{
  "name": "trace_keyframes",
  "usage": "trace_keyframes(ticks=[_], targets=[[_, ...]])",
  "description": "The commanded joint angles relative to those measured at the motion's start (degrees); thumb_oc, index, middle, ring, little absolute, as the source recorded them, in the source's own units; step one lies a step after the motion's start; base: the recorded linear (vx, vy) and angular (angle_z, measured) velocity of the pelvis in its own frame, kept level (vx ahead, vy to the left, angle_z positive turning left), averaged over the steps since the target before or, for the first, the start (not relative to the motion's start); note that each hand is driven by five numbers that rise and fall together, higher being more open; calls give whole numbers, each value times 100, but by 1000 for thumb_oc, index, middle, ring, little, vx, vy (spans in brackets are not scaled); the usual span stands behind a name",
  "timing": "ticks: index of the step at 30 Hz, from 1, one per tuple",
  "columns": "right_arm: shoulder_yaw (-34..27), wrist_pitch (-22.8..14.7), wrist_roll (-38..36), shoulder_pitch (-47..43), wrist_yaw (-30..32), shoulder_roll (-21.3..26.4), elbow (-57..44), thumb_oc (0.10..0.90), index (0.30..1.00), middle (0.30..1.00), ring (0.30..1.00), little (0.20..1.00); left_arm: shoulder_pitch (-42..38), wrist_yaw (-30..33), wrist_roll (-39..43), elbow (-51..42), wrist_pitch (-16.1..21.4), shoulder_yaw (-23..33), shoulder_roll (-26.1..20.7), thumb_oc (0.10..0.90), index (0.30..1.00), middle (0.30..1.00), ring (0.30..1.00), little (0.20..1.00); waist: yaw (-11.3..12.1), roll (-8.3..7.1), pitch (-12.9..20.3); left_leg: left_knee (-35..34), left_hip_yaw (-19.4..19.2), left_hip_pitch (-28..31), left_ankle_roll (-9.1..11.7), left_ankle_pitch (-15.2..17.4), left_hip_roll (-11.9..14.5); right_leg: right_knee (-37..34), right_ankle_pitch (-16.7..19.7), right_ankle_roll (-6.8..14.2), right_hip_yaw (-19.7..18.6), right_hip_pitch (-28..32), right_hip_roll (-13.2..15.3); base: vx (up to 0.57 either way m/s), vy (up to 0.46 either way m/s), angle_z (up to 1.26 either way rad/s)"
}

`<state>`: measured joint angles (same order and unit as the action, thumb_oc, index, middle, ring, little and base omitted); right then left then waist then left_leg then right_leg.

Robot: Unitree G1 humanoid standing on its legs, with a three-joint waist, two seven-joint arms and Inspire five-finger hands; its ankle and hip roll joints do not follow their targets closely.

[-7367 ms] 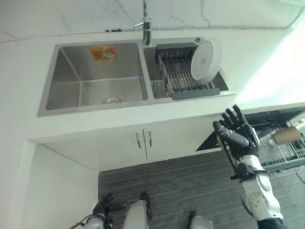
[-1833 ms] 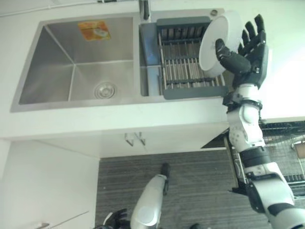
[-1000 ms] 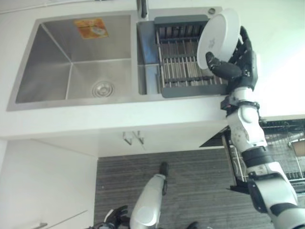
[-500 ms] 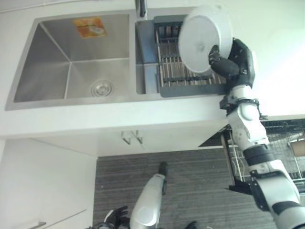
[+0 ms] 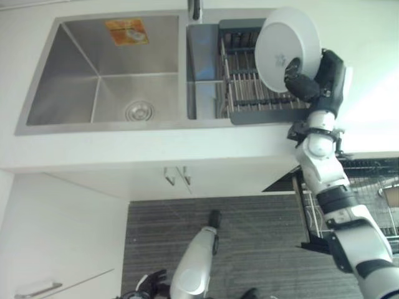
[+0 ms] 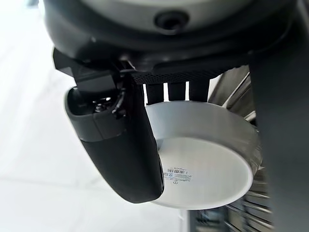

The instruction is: Place the dishes in the dishwasher.

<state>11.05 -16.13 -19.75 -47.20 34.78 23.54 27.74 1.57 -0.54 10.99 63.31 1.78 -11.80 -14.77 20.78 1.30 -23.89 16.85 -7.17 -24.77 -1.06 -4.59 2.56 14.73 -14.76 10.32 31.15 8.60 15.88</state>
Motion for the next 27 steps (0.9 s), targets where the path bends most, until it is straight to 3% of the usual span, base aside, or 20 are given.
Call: trace_keyframes(ticks=[1, 6, 9, 14, 19, 20, 24, 27], targets=[[-221, -1110, 1175, -330, 651, 501, -1258, 400, 300, 300, 300, 300, 191, 43, -35, 0, 56, -173, -18, 800, 900, 900, 900, 900, -25, 162, 211, 34, 287, 955, 176, 1142, 170, 245, 521, -152, -34, -590, 133, -59, -59, -6], [-46, -1399, 1603, -91, 905, 262, -2070, 400, 300, 300, 300, 300, 201, 164, -337, 138, 18, -86, 29, 800, 900, 900, 900, 900, -148, 30, 482, 34, 122, 1151, 191, 1227, 276, 245, 457, -133, -54, -468, 87, -69, -103, -16], [-20, -1201, 1613, 39, 882, 184, -2243, 400, 300, 300, 300, 300, 188, 221, -421, 193, -70, -89, 46, 800, 900, 900, 900, 900, -254, -9, 647, 34, 15, 1245, 227, 1261, 361, 245, 406, -114, -73, -428, 47, -62, -107, -18], [-50, -1228, 1564, 280, 1006, 193, -2526, 400, 300, 300, 300, 300, 181, 333, -508, 301, -202, -75, 118, 800, 900, 900, 900, 900, -450, -70, 896, 34, -119, 1309, 333, 1226, 533, 245, 299, -128, -192, -397, -82, -53, -110, -19], [-192, -1347, 1624, 580, 1185, 316, -2840, 400, 300, 300, 300, 300, 135, 357, -773, 441, -265, -143, 151, 800, 900, 900, 900, 900, -699, -37, 1032, 34, -248, 1235, 507, 1058, 789, 245, 179, -202, -308, -326, -198, -93, -96, -19], [-249, -1351, 1598, 654, 1186, 359, -2937, 400, 300, 300, 300, 300, 107, 361, -797, 477, -281, -146, 156, 800, 900, 900, 900, 900, -765, 14, 1048, 34, -321, 1144, 482, 894, 883, 245, 268, -267, -254, -380, -237, -162, -60, -12], [-353, -1362, 1419, 926, 1152, 489, -3132, 400, 300, 300, 300, 300, 35, 380, -772, 565, -323, -88, 168, 800, 900, 900, 900, 900, -975, 38, 1103, 34, -415, 1171, 540, 873, 1021, 245, 235, -326, -365, -427, -295, -81, -51, -28], [-513, -1363, 1343, 1374, 1040, 571, -3274, 400, 300, 300, 300, 300, -58, 236, -772, 628, -357, -97, 170, 800, 900, 900, 900, 900, -1306, 78, 1108, 34, -546, 1294, 608, 877, 1162, 245, 248, -400, -575, -540, -357, -49, -55, -45]])
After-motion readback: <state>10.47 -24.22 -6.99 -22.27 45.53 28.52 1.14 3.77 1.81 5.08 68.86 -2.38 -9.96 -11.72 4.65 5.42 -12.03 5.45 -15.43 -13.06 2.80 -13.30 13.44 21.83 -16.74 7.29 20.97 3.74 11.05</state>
